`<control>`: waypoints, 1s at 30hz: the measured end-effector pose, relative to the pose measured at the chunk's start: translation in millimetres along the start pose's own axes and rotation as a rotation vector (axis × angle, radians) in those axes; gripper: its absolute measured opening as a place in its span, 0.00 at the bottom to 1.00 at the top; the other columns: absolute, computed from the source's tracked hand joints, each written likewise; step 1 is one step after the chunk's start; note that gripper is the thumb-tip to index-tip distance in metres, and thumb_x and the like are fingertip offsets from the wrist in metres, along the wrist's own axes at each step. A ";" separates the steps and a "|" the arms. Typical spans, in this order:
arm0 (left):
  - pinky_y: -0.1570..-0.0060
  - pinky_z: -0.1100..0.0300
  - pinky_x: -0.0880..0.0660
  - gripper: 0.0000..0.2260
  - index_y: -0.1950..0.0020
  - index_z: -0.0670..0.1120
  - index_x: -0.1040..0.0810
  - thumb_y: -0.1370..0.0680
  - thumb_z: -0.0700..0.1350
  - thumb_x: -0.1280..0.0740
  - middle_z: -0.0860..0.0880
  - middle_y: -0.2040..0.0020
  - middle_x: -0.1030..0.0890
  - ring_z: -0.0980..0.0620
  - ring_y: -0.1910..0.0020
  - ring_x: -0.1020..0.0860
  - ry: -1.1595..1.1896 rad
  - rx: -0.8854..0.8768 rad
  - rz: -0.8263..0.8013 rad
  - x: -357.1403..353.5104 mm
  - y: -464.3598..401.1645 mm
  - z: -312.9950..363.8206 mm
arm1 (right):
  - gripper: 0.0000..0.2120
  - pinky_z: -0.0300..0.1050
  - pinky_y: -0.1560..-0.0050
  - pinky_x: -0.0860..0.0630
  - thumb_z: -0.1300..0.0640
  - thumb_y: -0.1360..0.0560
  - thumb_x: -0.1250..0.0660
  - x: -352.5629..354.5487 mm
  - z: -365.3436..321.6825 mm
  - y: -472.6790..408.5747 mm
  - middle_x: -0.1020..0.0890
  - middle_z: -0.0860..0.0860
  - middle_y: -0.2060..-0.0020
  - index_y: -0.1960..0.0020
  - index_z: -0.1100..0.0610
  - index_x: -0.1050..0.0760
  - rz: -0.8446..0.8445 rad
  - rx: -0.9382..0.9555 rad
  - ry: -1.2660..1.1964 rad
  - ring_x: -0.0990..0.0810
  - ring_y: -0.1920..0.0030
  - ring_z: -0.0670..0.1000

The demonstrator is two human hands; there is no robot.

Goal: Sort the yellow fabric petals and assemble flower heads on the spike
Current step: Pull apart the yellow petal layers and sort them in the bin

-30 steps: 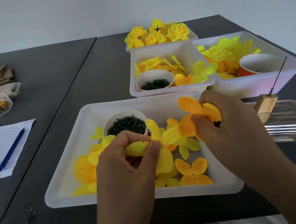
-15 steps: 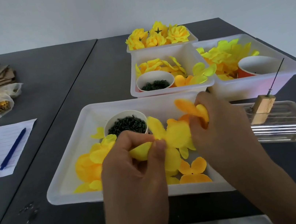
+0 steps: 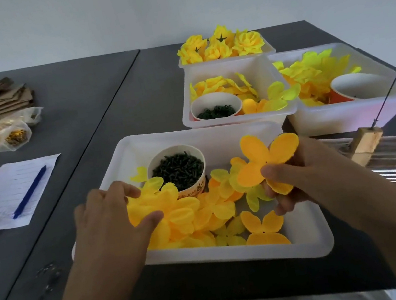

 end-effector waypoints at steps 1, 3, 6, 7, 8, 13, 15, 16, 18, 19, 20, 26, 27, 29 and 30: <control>0.43 0.49 0.33 0.19 0.42 0.55 0.27 0.30 0.53 0.26 0.48 0.43 0.29 0.44 0.39 0.33 -0.045 0.020 0.027 0.3 0.5 1.9 | 0.04 0.42 0.68 0.22 0.62 0.24 0.35 -1.3 1.9 0.4 0.21 0.51 0.73 0.53 0.63 0.29 -0.008 0.001 -0.030 0.24 0.76 0.49; 0.42 0.46 0.37 0.20 0.40 0.55 0.27 0.29 0.52 0.26 0.46 0.40 0.32 0.43 0.37 0.37 0.000 -0.004 0.152 7.7 4.0 14.6 | 0.04 0.40 0.68 0.23 0.63 0.24 0.35 -4.2 5.1 1.0 0.26 0.50 0.75 0.52 0.63 0.29 -0.024 0.006 -0.087 0.28 0.76 0.47; 0.46 0.55 0.36 0.10 0.46 0.58 0.25 0.25 0.49 0.30 0.52 0.43 0.27 0.47 0.40 0.31 0.255 -0.282 0.325 19.7 20.0 56.0 | 0.02 0.41 0.69 0.25 0.64 0.24 0.36 -11.3 6.9 3.7 0.30 0.50 0.75 0.52 0.59 0.26 -0.023 0.032 -0.111 0.31 0.75 0.47; 0.47 0.57 0.34 0.07 0.48 0.58 0.25 0.25 0.49 0.32 0.55 0.46 0.26 0.49 0.42 0.29 0.332 -0.371 0.323 18.8 26.6 71.2 | 0.03 0.41 0.69 0.25 0.63 0.24 0.36 -14.3 6.6 5.1 0.29 0.49 0.75 0.53 0.57 0.25 -0.016 0.047 -0.088 0.30 0.75 0.46; 0.47 0.58 0.32 0.05 0.50 0.59 0.24 0.25 0.50 0.33 0.57 0.47 0.25 0.51 0.43 0.27 0.393 -0.430 0.295 14.9 31.0 84.3 | 0.05 0.41 0.69 0.26 0.61 0.25 0.36 -18.2 6.1 6.5 0.28 0.47 0.75 0.54 0.53 0.24 -0.017 0.066 -0.059 0.29 0.75 0.45; 0.55 0.69 0.31 0.06 0.57 0.60 0.25 0.27 0.61 0.34 0.61 0.52 0.26 0.61 0.49 0.26 0.455 -0.395 0.170 -10.3 29.4 109.2 | 0.07 0.34 0.70 0.28 0.54 0.26 0.38 -31.8 0.0 19.7 0.23 0.42 0.70 0.55 0.43 0.26 0.017 0.152 0.035 0.25 0.73 0.40; 0.60 0.71 0.32 0.09 0.60 0.59 0.25 0.29 0.63 0.35 0.61 0.55 0.25 0.63 0.54 0.25 0.434 -0.371 0.176 -13.0 27.0 108.5 | 0.09 0.34 0.70 0.28 0.56 0.24 0.40 -29.5 0.0 24.4 0.23 0.42 0.69 0.54 0.42 0.26 0.091 0.185 0.096 0.24 0.70 0.42; 0.62 0.72 0.32 0.09 0.61 0.59 0.25 0.30 0.63 0.35 0.61 0.58 0.23 0.63 0.57 0.24 0.431 -0.367 0.170 -13.2 26.9 108.7 | 0.10 0.33 0.69 0.28 0.56 0.23 0.40 -28.2 1.2 25.9 0.22 0.41 0.68 0.54 0.42 0.26 0.120 0.189 0.122 0.24 0.69 0.42; 0.64 0.74 0.28 0.10 0.62 0.60 0.24 0.32 0.64 0.34 0.62 0.61 0.22 0.64 0.57 0.23 0.466 -0.355 0.146 -13.3 27.5 108.7 | 0.10 0.32 0.69 0.28 0.57 0.22 0.40 -26.7 4.7 27.3 0.22 0.40 0.68 0.52 0.42 0.26 0.148 0.182 0.141 0.23 0.67 0.41; 0.60 0.76 0.28 0.10 0.63 0.60 0.24 0.33 0.64 0.34 0.63 0.63 0.22 0.66 0.56 0.23 0.502 -0.344 0.130 -13.2 27.9 108.4 | 0.10 0.31 0.69 0.29 0.56 0.21 0.40 -26.2 6.2 27.9 0.23 0.39 0.68 0.51 0.42 0.26 0.154 0.175 0.143 0.23 0.67 0.40; 0.58 0.78 0.30 0.09 0.64 0.60 0.23 0.34 0.64 0.34 0.62 0.64 0.21 0.67 0.55 0.23 0.545 -0.333 0.114 -13.2 27.8 107.8 | 0.10 0.31 0.69 0.29 0.56 0.22 0.41 -25.9 7.0 28.6 0.23 0.38 0.69 0.51 0.42 0.26 0.159 0.172 0.147 0.24 0.67 0.40; 0.60 0.69 0.25 0.10 0.64 0.58 0.20 0.37 0.63 0.33 0.63 0.60 0.19 0.62 0.56 0.21 0.677 -0.358 0.042 -11.5 26.7 110.4 | 0.10 0.32 0.71 0.29 0.54 0.26 0.41 -21.8 0.5 37.1 0.23 0.43 0.70 0.53 0.40 0.26 0.160 0.214 0.096 0.24 0.70 0.43; 0.61 0.67 0.25 0.10 0.64 0.58 0.20 0.37 0.62 0.33 0.63 0.61 0.19 0.61 0.57 0.21 0.686 -0.364 0.037 -11.0 26.8 110.5 | 0.11 0.33 0.71 0.28 0.54 0.26 0.41 -20.9 -0.1 37.9 0.23 0.45 0.71 0.52 0.39 0.26 0.151 0.216 0.089 0.25 0.71 0.44; 0.61 0.64 0.25 0.09 0.64 0.58 0.19 0.37 0.62 0.31 0.62 0.61 0.19 0.60 0.57 0.21 0.701 -0.373 0.024 -10.2 26.8 110.1 | 0.12 0.36 0.71 0.28 0.55 0.26 0.41 -19.7 -1.1 39.4 0.24 0.46 0.72 0.52 0.38 0.26 0.126 0.223 0.062 0.27 0.72 0.45; 0.61 0.63 0.26 0.09 0.64 0.58 0.19 0.37 0.62 0.29 0.63 0.61 0.19 0.60 0.58 0.21 0.703 -0.380 0.022 -9.9 26.7 109.6 | 0.12 0.37 0.71 0.27 0.55 0.27 0.41 -19.7 -1.7 39.9 0.24 0.46 0.72 0.53 0.37 0.26 0.112 0.225 0.051 0.27 0.72 0.45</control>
Point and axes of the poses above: each hand's wrist, its own y-axis away from the middle knuckle, its own x-axis out of the back of the hand, z = x × y, the point moved 6 cm from there along -y, towards the middle knuckle
